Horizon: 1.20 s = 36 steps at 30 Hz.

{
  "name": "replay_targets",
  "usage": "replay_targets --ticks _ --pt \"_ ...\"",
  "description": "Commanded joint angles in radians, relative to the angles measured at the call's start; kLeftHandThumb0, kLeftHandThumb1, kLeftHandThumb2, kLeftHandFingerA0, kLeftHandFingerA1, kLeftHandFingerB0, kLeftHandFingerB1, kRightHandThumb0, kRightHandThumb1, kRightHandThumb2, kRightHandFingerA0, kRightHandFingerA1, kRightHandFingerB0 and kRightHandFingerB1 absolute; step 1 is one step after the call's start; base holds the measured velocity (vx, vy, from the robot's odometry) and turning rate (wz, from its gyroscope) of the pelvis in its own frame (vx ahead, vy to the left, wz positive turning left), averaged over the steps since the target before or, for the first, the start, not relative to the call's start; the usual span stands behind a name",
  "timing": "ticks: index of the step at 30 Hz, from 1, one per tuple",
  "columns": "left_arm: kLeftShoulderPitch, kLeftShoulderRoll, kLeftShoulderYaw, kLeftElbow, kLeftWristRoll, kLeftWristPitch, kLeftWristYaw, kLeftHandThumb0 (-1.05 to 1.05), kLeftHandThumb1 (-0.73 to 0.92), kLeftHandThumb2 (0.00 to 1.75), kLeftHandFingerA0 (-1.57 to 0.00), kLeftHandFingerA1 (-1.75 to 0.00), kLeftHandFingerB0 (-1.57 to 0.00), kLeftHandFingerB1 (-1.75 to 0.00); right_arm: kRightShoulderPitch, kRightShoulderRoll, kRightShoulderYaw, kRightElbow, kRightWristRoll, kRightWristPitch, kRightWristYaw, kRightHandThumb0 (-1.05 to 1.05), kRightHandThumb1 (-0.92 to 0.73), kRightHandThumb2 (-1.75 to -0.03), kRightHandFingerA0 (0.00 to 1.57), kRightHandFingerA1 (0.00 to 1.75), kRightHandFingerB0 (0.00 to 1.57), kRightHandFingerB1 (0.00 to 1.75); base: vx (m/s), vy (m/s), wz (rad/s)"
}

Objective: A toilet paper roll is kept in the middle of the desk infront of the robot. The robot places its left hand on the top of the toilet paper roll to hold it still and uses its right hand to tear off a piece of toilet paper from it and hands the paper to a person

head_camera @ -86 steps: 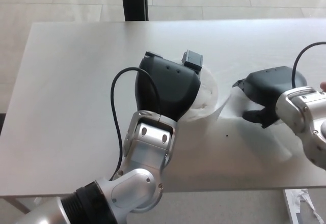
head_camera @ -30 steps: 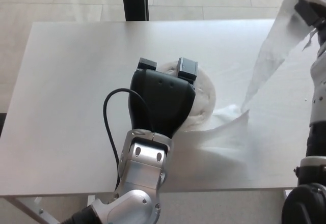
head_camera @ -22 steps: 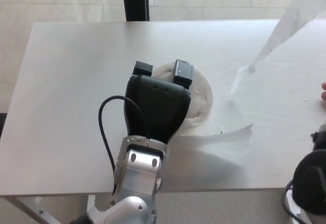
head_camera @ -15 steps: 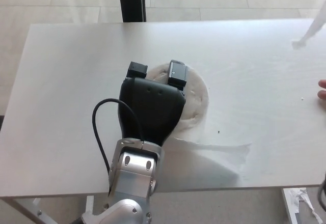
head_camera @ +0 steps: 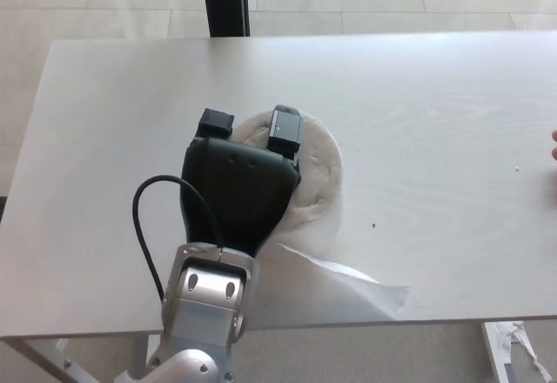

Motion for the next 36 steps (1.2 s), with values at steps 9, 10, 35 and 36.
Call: replay_targets --ticks 9,10,35,36 --pt "0.012 0.055 0.142 0.013 -0.300 -0.103 -0.457 -0.77 0.66 1.02 -0.02 -0.38 -0.06 -0.24 0.140 -0.266 0.405 0.308 -0.312 -0.273 0.016 -0.13 -0.68 -0.82 0.93 1.60 0.79 1.28 0.00 0.000 0.00" --pt "0.005 0.055 0.146 0.008 -0.309 -0.106 -0.467 -0.81 0.69 1.05 -0.01 -0.33 -0.07 -0.21 0.143 -0.269 0.411 0.312 -0.313 -0.270 0.019 -0.15 -0.69 -0.77 0.92 1.59 0.78 1.23 0.00 0.000 0.00" --pt "-0.190 0.157 0.326 -0.128 -0.390 -0.187 -0.561 -0.70 0.81 0.85 0.00 0.00 -0.03 -0.18 0.035 -0.336 0.763 0.343 -0.491 0.164 0.272 -1.05 -0.62 -1.03 0.00 0.32 0.00 0.04 0.00 0.000 0.00" --pt "-0.188 0.165 0.335 -0.135 -0.399 -0.193 -0.564 -0.70 0.82 0.83 0.00 0.00 -0.02 -0.21 0.039 -0.345 0.763 0.320 -0.487 0.179 0.283 -1.05 -0.60 -0.84 0.00 0.00 0.00 0.02 0.00 0.000 0.00"
